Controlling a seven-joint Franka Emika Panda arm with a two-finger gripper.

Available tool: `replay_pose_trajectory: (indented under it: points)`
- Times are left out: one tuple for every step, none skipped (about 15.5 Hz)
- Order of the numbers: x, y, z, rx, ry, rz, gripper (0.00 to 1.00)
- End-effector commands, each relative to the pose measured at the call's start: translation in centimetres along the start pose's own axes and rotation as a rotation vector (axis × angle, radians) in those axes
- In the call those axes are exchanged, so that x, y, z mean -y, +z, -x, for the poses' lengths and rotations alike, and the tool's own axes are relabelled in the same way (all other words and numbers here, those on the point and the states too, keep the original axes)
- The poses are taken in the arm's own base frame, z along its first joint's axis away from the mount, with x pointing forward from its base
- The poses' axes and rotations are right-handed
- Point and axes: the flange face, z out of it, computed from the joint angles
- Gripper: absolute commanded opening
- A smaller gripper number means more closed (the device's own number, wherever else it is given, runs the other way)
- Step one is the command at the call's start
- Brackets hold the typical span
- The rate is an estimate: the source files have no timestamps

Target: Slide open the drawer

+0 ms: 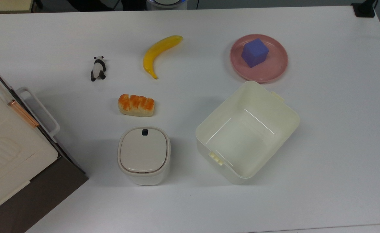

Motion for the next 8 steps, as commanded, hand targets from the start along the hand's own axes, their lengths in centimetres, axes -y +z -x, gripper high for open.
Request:
replay_pose_trajectory:
  points:
    - [0.63, 0.04, 0.64, 0.007, 0.038, -0.016, 1.00]
    - [0.61, 0.03, 0.62, 0.006, 0.038, -0.014, 1.00]
    - [0.69, 0.03, 0.62, 0.006, 0.033, -0.014, 1.00]
    - [0.69, 0.05, 0.63, 0.007, 0.024, -0.014, 1.00]
    - [0.69, 0.12, 0.57, 0.007, 0.024, -0.014, 1.00]
    - [0.66, 0.12, 0.57, 0.008, 0.026, -0.011, 1.00]
    - [0.67, -0.14, 0.47, 0.002, 0.030, -0.008, 1.00]
    - [0.74, -0.26, 0.28, 0.005, 0.034, -0.006, 1.00]
